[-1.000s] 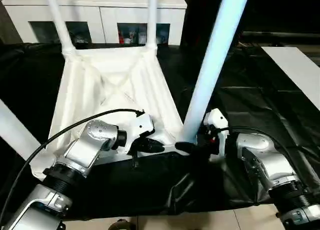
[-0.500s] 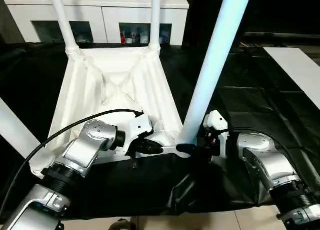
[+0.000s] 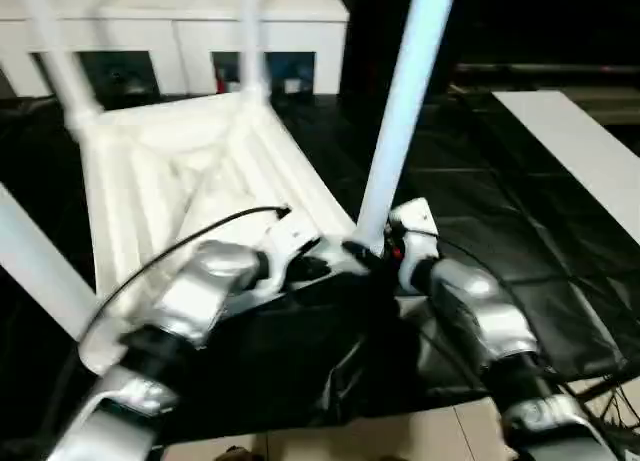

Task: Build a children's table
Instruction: Rotate leg to tighten

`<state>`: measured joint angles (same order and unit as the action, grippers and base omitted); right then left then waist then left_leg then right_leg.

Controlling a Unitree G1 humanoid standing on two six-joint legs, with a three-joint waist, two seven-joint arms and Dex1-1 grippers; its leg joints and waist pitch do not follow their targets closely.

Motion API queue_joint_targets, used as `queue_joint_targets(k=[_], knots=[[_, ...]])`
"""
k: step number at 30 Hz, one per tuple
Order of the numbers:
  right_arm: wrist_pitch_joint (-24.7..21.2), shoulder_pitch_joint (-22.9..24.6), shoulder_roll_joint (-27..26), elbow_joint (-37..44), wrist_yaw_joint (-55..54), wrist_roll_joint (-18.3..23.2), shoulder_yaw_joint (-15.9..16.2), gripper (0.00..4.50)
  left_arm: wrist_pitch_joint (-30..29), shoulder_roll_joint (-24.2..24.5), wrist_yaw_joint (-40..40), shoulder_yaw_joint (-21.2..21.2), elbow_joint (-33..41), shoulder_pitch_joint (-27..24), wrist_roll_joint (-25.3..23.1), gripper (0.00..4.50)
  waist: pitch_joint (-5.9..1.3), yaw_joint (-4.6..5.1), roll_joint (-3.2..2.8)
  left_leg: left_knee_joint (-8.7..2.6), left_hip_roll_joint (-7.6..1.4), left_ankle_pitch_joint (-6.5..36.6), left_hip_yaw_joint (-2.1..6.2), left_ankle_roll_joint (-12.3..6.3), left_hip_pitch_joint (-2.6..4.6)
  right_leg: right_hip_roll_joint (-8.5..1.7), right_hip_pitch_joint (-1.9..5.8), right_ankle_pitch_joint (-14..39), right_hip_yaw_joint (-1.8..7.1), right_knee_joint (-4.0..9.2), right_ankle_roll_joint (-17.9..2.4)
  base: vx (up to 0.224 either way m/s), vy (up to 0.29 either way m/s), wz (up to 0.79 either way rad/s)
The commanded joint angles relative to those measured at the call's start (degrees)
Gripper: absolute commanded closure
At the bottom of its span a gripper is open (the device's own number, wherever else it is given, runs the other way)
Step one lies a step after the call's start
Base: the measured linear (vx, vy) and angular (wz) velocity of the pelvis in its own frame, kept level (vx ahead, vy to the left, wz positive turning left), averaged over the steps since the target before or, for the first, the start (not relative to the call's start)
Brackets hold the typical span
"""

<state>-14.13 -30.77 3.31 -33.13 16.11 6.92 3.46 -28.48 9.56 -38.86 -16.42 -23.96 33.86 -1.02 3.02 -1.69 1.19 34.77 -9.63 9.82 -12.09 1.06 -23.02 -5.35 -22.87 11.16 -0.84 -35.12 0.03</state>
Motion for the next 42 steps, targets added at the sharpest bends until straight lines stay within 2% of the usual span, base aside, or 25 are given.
queue_joint_targets(k=[1, 2, 6, 7, 8, 10, 12, 14, 16, 17, 19, 21, 22, 24, 25, 27, 28, 30, 31, 32, 35, 40, 42], knots=[[-0.9, -1.0, -2.5, -5.9, -7.2, -0.8, -1.0, 1.85, 0.1, -3.8, 6.6, 1.5, -2.3, 2.3, -0.4, 4.50, -3.72, 0.03, -0.28, -5.19, -3.01, 17.5, 2.14, 2.87, 2.03, -2.62, 1.01, 14.5, 1.37, 4.52, -9.6, 0.000, 0.000, 0.00], [0.1, -2.1, -3.2, -7.8, -9.0, -0.6, -1.6, 1.85, 1.1, -4.8, 9.0, 2.1, -3.9, 3.2, -0.8, 4.50, -3.78, -0.02, -0.21, -5.09, -3.02, 17.4, 2.03, 2.67, 2.12, -2.56, 0.91, 13.6, 1.36, 4.63, -9.4, 0.000, 0.000, 0.00], [1.9, -3.8, -4.4, -10.6, -10.1, -0.5, -2.6, 1.85, 2.4, -5.8, 11.8, 2.4, -6.2, 4.2, -1.8, 4.50, -4.07, -0.28, -0.13, -4.90, -2.94, 14.4, 1.97, 1.06, 1.82, -2.47, 1.43, 8.4, 1.20, 4.23, -9.5, 0.000, 0.000, 0.00], [3.2, -4.1, -4.8, -10.2, -7.2, -0.3, -1.9, 1.50, 2.4, -5.7, 11.8, 2.4, -6.3, 4.2, -1.9, 4.50, -4.08, -0.42, -0.07, -4.79, -2.94, 13.2, 1.84, 0.33, 1.82, -2.39, 1.51, 6.4, 1.17, 4.09, -9.8, 0.000, 0.000, 0.00], [5.4, -3.7, -4.6, -8.5, -4.1, -0.8, -0.7, 1.50, 2.6, -5.2, 11.2, 2.3, -6.0, 3.9, -2.0, 4.50, -4.07, -0.47, 0.24, -4.74, -2.94, 12.4, 1.79, -0.51, 1.61, -2.41, 1.69, 5.3, 1.13, 4.01, -10.0, 0.000, 0.000, 0.00], [6.6, -2.7, -3.9, -5.2, 1.2, 0.0, 0.2, 1.09, 2.8, -3.9, 9.4, 2.0, -4.9, 3.2, -1.9, 4.50, -4.03, -0.67, 0.15, -4.65, -3.00, 12.0, 1.73, -1.56, 1.66, -2.56, 1.79, 5.3, 1.16, 4.04, -10.3, 0.000, 0.000, 0.00], [7.6, -2.0, -1.7, -3.3, 3.1, -0.8, 1.1, 1.07, 3.0, -2.6, 7.8, 1.8, -4.1, 2.5, -1.9, 4.50, -3.95, -0.80, 0.20, -4.70, -3.08, 11.4, 1.80, -2.12, 1.56, -2.51, 1.89, 5.6, 1.10, 4.01, -10.6, 0.000, 0.000, 0.00], [6.2, -1.2, 0.1, -0.9, 6.9, 1.3, 0.7, 0.79, 3.6, -1.0, 5.5, 1.0, -3.2, 1.8, -1.8, 4.50, -3.86, -0.36, 0.17, -4.93, -3.02, 11.8, 2.02, -2.12, 1.11, -2.57, 2.21, 7.1, 1.03, 4.06, -10.5, 0.000, 0.000, 0.00], [5.8, 0.1, 3.5, 1.9, 11.2, 1.1, 2.1, 0.68, 4.8, 0.8, 1.9, 0.1, -1.6, 0.8, -1.3, 4.50, -3.84, -0.36, 0.18, -4.81, -3.21, 12.8, 1.94, -2.05, 1.47, -2.56, 1.92, 8.4, 1.10, 4.22, -10.5, 0.000, 0.000, 0.00], [5.6, 1.0, 5.6, 3.5, 14.2, 1.1, 3.1, 0.56, 4.1, 2.0, 0.1, -0.3, -0.5, 0.2, -1.0, 4.50, -3.88, -0.46, 0.21, -4.77, -3.22, 12.6, 1.93, -2.18, 1.43, -2.47, 2.09, 8.1, 1.07, 4.22, -10.6, 0.000, 0.000, 0.00], [5.5, 2.8, 9.3, 6.2, 20.9, 1.7, 4.8, 0.56, 3.8, 4.0, -3.2, -1.4, 1.0, -0.7, -0.8, 4.50, -3.83, -0.64, -0.11, -4.66, -3.37, 12.9, 1.75, -2.35, 1.81, -2.37, 1.74, 7.4, 1.15, 4.18, -11.4, 0.000, 0.000, 0.00], [6.6, 5.1, 13.4, 9.1, 28.8, 1.9, 6.8, 0.56, 4.8, 6.4, -8.0, -2.7, 3.1, -1.8, 0.2, 4.50, -3.68, -0.78, -0.15, -4.80, -3.45, 13.9, 1.77, -2.11, 1.81, -2.39, 1.71, 8.3, 1.21, 4.24, -11.5, 0.000, 0.000, 0.00], [6.6, 5.1, 13.4, 9.1, 28.8, 1.9, 6.8, 0.56, 4.8, 6.4, -8.0, -2.7, 3.1, -1.8, 0.2, 4.50, -3.63, -0.87, -0.10, -4.89, -3.50, 14.6, 1.86, -2.04, 1.83, -2.44, 1.78, 8.9, 1.16, 4.35, -11.5, 0.000, 0.000, 0.00], [6.4, 7.3, 17.0, 11.9, 35.9, 2.8, 7.5, 0.56, 7.0, 9.8, -15.9, -4.6, 6.7, -3.3, 2.2, 4.50, -3.55, -0.76, -0.22, -4.98, -3.49, 15.3, 1.78, -1.61, 1.85, -2.37, 1.56, 9.3, 1.22, 4.39, -11.9, 0.000, 0.000, 0.00], [6.1, 7.6, 17.7, 12.3, 37.3, 3.2, 7.5, 0.56, 6.8, 11.1, -19.5, -5.2, 8.6, -4.0, 3.9, 4.50, -3.60, -0.98, -0.09, -5.05, -3.63, 16.3, 2.00, -1.48, 1.93, -2.54, 1.75, 10.5, 1.21, 4.32, -11.7, 0.000, 0.000, 0.00], [5.5, 8.0, 18.6, 13.1, 38.7, 3.8, 7.9, 0.56, 6.6, 12.3, -22.8, -5.7, 10.4, -4.7, 5.3, 4.50, -3.43, -0.77, -0.26, -5.19, -3.57, 16.9, 1.80, -1.05, 2.06, -2.27, 1.28, 11.2, 1.25, 4.45, -12.1, 0.000, 0.000, 0.00], [4.8, 8.5, 19.5, 14.0, 40.4, 4.2, 8.6, 0.56, 5.9, 13.5, -25.2, -5.9, 12.2, -5.1, 6.2, 4.50, -3.51, -1.01, -0.28, -5.11, -3.65, 17.4, 1.76, -0.78, 2.43, -2.32, 1.10, 11.2, 1.29, 4.44, -12.4, 0.000, 0.000, 0.00], [4.9, 8.7, 19.9, 14.2, 41.2, 4.1, 9.3, 0.56, 5.4, 14.0, -26.1, -5.7, 12.9, -5.1, 6.5, 4.50, -3.36, -1.39, -0.39, -5.34, -3.75, 17.8, 1.77, -0.31, 2.45, -2.31, 0.98, 12.1, 1.32, 4.38, -12.1, 0.000, 0.000, 0.00], [5.2, 8.7, 19.9, 13.9, 41.2, 3.8, 9.5, 0.56, 4.9, 14.3, -26.6, -5.6, 13.3, -5.0, 7.0, 4.50, -3.32, -1.69, -0.47, -5.31, -3.78, 18.7, 1.62, 0.34, 2.83, -2.31, 0.62, 12.7, 1.40, 4.52, -12.0, 0.000, 0.000, 0.00], [5.2, 8.6, 19.8, 13.7, 41.1, 3.8, 9.5, 0.56, 4.7, 14.5, -26.8, -5.5, 13.5, -4.9, 7.2, 4.50, -3.29, -1.88, -0.29, -5.36, -3.73, 18.9, 1.59, 0.81, 2.75, -2.36, 0.67, 13.1, 1.43, 4.53, -11.9, 0.000, 0.000, 0.00], [4.8, 8.3, 19.4, 13.4, 42.1, 3.7, 9.0, 0.56, 4.7, 15.2, -27.4, -5.4, 13.7, -4.9, 7.4, 4.50, -3.38, -1.93, -0.24, -5.48, -3.62, 18.6, 1.67, 1.33, 2.37, -2.47, 0.96, 13.4, 1.43, 4.40, -10.9, 0.000, 0.000, 0.00], [3.7, 8.4, 20.4, 13.5, 44.6, 4.3, 9.6, 0.56, 4.8, 15.7, -28.1, -5.0, 13.6, -5.0, 7.1, 4.50, -3.51, -1.76, -0.05, -5.20, -3.56, 16.2, 1.63, 0.17, 2.12, -2.59, 1.19, 11.7, 1.44, 4.26, -11.1, 0.000, 0.000, 0.00], [3.5, 8.5, 20.8, 13.3, 45.1, 4.5, 9.8, 0.73, 4.7, 16.0, -28.1, -4.9, 13.6, -5.0, 7.1, 4.50, -3.56, -1.79, -0.12, -5.14, -3.58, 15.3, 1.62, -0.13, 2.11, -2.54, 1.25, 10.6, 1.41, 4.12, -11.5, 0.000, 0.000, 0.00]])
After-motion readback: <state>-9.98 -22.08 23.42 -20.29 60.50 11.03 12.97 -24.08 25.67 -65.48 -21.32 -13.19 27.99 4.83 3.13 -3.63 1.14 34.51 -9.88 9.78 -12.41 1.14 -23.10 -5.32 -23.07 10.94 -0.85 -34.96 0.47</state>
